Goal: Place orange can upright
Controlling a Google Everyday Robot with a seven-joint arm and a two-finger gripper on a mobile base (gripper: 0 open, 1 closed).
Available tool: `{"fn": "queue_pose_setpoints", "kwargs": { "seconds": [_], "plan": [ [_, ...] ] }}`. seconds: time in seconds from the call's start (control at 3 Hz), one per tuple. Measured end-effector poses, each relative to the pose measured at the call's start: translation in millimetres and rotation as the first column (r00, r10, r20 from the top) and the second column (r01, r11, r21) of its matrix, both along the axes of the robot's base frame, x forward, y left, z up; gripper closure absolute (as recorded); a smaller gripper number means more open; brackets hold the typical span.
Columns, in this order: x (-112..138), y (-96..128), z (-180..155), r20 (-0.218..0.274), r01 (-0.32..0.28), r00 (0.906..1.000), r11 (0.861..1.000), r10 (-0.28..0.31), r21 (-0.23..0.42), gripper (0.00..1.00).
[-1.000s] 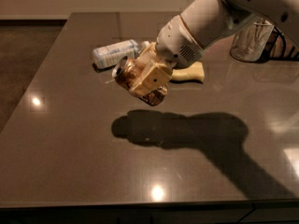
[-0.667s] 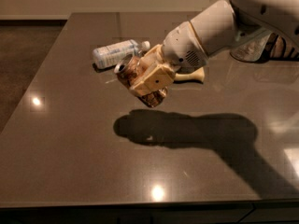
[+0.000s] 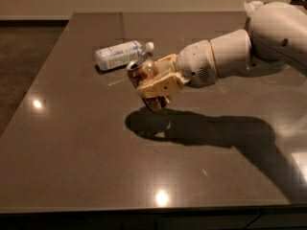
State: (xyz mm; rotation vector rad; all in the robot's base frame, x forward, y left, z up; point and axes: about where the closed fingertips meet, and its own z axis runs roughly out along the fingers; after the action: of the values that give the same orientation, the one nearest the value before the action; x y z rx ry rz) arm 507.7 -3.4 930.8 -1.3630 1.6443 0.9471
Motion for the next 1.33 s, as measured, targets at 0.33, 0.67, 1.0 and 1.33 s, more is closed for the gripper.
{"fn": "queue_pose_setpoints", "kwargs": {
  "seconds": [0.33, 0.67, 1.0, 1.33],
  "plan": [
    [12.4, -12.1, -6.2, 0.021, 0.047, 0.9985, 0.991, -0.050, 0.122, 1.00],
    [23.9, -28.4, -13.1, 0.050, 0.092, 0.9932, 0.971, -0.105, 0.221, 1.00],
    [29.4, -42.8, -20.5, 0.078, 0.128, 0.9847, 0.951, -0.156, 0.280, 0.82],
    [31.4, -53.4, -28.8, 0.107, 0.146, 0.9759, 0.934, -0.190, 0.326, 0.59]
  ]
}}
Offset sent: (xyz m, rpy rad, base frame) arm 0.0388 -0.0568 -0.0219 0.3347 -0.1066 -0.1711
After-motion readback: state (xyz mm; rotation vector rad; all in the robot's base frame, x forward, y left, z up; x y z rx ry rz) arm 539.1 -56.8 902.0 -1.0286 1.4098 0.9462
